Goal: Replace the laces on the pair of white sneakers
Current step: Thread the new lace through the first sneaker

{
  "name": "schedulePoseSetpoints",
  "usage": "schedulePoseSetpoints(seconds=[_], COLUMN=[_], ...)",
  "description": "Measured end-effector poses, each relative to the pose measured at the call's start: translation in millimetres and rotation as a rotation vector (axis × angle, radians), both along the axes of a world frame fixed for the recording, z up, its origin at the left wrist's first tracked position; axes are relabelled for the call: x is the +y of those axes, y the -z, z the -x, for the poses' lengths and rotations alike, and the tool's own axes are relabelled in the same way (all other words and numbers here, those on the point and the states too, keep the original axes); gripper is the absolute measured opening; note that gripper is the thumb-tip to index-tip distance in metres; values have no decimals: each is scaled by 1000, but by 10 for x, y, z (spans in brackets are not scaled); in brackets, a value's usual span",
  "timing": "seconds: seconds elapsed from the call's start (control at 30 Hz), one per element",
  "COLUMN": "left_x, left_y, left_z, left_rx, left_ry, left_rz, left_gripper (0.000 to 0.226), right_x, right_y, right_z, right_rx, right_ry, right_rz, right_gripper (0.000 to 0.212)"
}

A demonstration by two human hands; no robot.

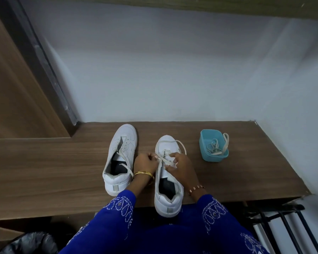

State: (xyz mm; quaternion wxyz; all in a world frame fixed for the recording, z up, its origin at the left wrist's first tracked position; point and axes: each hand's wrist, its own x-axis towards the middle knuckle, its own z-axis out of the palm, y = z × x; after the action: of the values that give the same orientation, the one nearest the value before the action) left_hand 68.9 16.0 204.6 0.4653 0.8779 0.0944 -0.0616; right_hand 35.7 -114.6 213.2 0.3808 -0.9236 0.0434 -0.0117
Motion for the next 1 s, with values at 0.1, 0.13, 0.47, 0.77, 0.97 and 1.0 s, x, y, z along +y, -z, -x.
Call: schedulePoseSetpoints(seconds=[0.1,0.13,0.47,0.77,0.97,1.0], left_x=[80,109,534,266,102,99], left_y=[47,37,-770,-437,-192,-194], left_z=[-52,-72,-243,-28,37,37], left_rx=[-82,-111,-405,29,-3,-25], left_ry=[-98,-131,-618,298,434,433], left_rz=[124,177,1013,-221,-577,-609], left_gripper=[23,23,30,34,25,24], right_x=[-43,-48,-195,-196,-201,-204], right_y=[41,45,-101,-101,-66,-61], right_z=[55,58,-18,-16,16,20], right_rx=[59,70,225,236,218,215], right_ry=[-51,-65,-53,-45,-30,-27], right_rz=[97,120,84,68,35,30], right_gripper=[43,44,30,28,27,26])
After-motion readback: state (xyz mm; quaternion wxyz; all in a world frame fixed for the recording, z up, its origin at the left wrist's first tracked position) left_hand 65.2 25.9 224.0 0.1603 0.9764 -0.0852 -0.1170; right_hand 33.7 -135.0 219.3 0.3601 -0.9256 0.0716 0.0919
